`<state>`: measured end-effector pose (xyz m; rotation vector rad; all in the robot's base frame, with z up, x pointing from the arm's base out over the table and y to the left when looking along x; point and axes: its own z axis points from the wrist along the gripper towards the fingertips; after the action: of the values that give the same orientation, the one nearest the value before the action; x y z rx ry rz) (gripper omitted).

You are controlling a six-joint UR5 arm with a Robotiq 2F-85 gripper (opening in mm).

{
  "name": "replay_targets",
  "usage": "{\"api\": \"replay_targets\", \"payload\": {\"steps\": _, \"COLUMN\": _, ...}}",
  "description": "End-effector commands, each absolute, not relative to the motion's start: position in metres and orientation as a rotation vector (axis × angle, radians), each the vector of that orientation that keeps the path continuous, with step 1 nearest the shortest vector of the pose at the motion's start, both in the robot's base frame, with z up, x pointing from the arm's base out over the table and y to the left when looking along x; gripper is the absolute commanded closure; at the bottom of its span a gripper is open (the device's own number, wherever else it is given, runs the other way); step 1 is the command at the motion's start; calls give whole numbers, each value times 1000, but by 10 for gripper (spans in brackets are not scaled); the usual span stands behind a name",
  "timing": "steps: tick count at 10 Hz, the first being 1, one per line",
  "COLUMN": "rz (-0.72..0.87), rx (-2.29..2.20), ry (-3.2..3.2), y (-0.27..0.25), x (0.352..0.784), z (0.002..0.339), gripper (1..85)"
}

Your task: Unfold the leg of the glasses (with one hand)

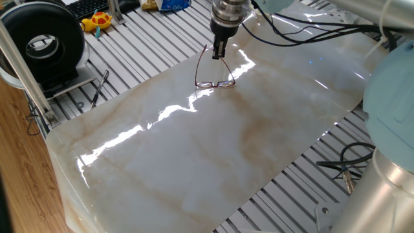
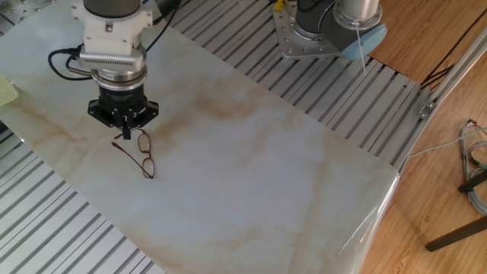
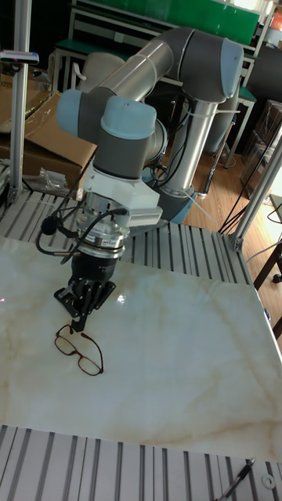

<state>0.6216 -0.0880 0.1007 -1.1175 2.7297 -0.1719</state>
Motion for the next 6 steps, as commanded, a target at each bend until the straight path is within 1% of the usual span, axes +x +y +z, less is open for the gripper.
{"api": "replay_targets", "payload": {"steps": 1, "rz": -146, "rx": -1109, "ry": 2732, "y": -91, "x": 617, "z": 104, "gripper": 843}}
{"api": "replay_targets", "payload": {"steps": 3, "rz": -126, "rx": -1087, "ry": 2755, "y": -86, "x": 606, "z": 111, "gripper": 843}}
{"api": "replay_targets", "payload": {"steps": 5, "rz": -90, "rx": -1038, "ry": 2773, "y": -78, "x": 590, "z": 127, "gripper": 843}}
{"api": "replay_targets", "payload": {"steps": 6, "rz": -67, "rx": -1001, "ry": 2773, "y": -73, "x": 589, "z": 130, "gripper": 843}}
